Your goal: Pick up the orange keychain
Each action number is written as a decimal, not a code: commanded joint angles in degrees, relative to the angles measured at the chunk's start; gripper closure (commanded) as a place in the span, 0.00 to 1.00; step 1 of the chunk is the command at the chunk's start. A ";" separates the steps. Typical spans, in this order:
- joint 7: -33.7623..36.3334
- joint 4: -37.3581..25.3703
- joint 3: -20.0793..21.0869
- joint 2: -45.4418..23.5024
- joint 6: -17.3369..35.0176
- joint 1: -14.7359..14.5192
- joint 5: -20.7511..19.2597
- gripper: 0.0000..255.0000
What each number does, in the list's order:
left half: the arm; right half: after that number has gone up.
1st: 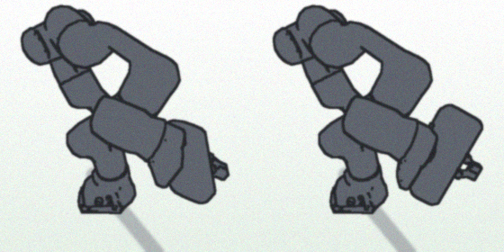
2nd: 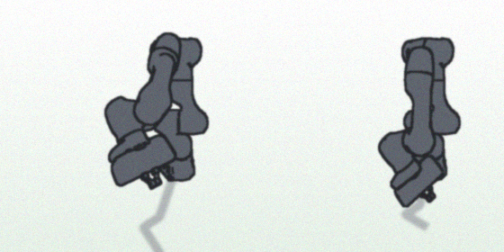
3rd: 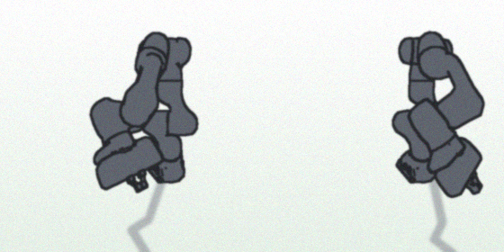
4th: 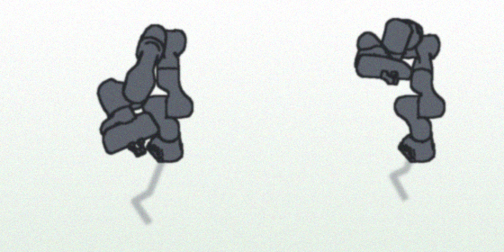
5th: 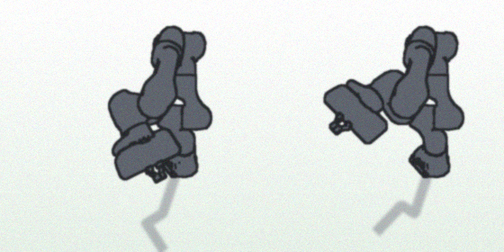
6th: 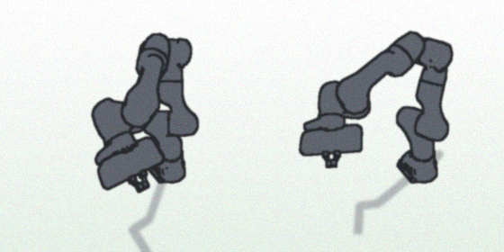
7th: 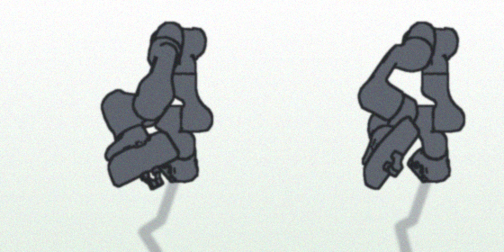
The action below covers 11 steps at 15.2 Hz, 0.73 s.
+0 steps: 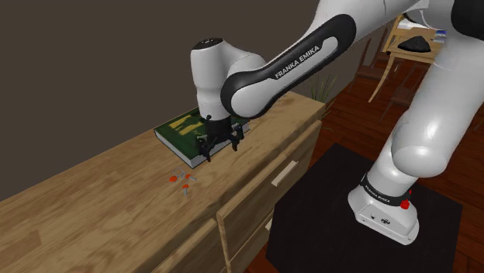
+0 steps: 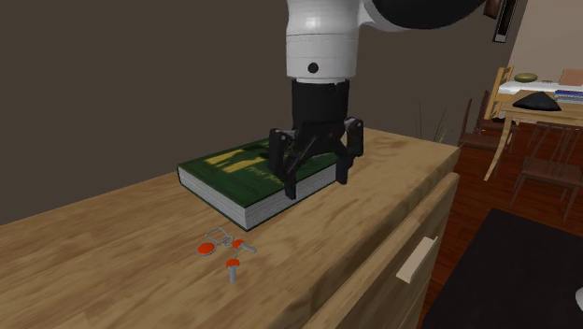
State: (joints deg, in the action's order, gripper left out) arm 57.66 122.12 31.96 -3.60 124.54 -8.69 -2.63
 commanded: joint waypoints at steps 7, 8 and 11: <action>13.41 -16.37 -0.82 -18.76 -0.08 -7.60 -11.33 0.00; 14.63 -18.83 -1.23 -21.07 -0.45 -8.84 -12.43 0.00; 17.13 -25.41 -2.48 -26.75 -1.63 -12.13 -14.73 0.00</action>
State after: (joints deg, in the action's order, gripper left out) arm 73.83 98.97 29.82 -28.56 123.45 -19.66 -16.61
